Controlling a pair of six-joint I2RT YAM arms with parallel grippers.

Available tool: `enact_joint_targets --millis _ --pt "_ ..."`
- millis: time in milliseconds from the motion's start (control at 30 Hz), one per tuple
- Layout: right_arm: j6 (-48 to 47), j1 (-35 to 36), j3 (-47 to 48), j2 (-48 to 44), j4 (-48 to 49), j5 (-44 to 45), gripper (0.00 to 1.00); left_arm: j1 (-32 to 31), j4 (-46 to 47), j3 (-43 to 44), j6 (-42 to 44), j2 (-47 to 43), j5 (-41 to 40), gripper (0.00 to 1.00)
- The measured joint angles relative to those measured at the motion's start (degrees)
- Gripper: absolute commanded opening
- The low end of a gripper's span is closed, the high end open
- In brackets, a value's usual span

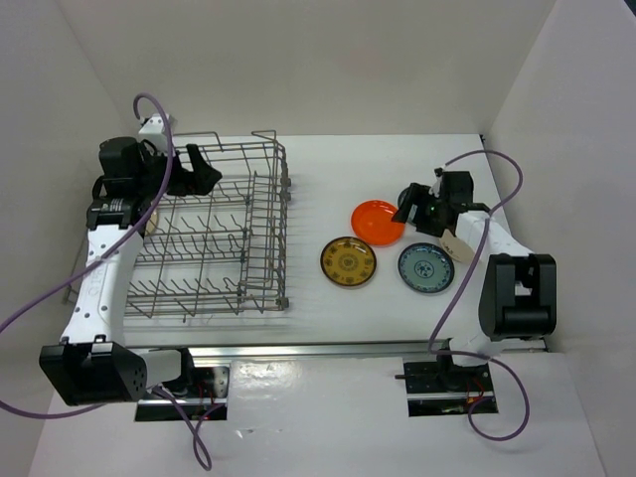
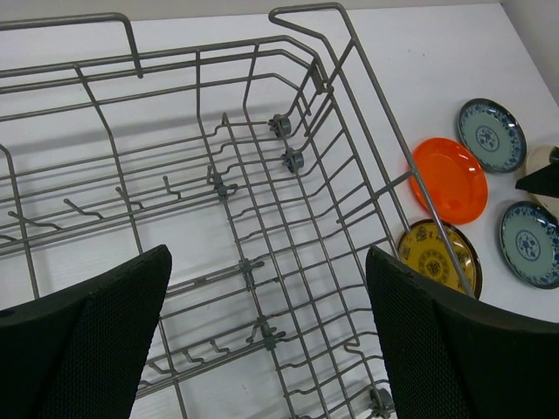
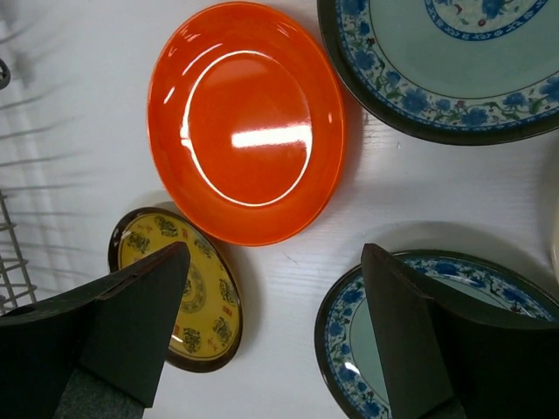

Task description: Load the plates into the dish rack

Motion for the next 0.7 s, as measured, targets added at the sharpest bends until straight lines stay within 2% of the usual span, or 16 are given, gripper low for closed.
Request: enact_joint_targets --millis 333,467,600,700 --pt "1.7 0.0 -1.9 6.7 4.1 0.3 0.85 -0.3 -0.6 -0.3 -0.2 0.0 2.2 0.97" --pt "2.0 0.0 -2.0 10.1 5.8 -0.2 0.8 -0.3 -1.2 -0.3 -0.2 -0.3 2.7 0.98" --pt "2.5 0.0 -1.1 12.4 8.1 -1.3 0.69 -0.3 -1.9 -0.3 -0.3 -2.0 3.2 0.98" --pt "3.2 0.0 0.2 14.5 10.2 -2.2 0.56 -0.3 -1.9 -0.3 -0.3 -3.4 3.6 0.98"
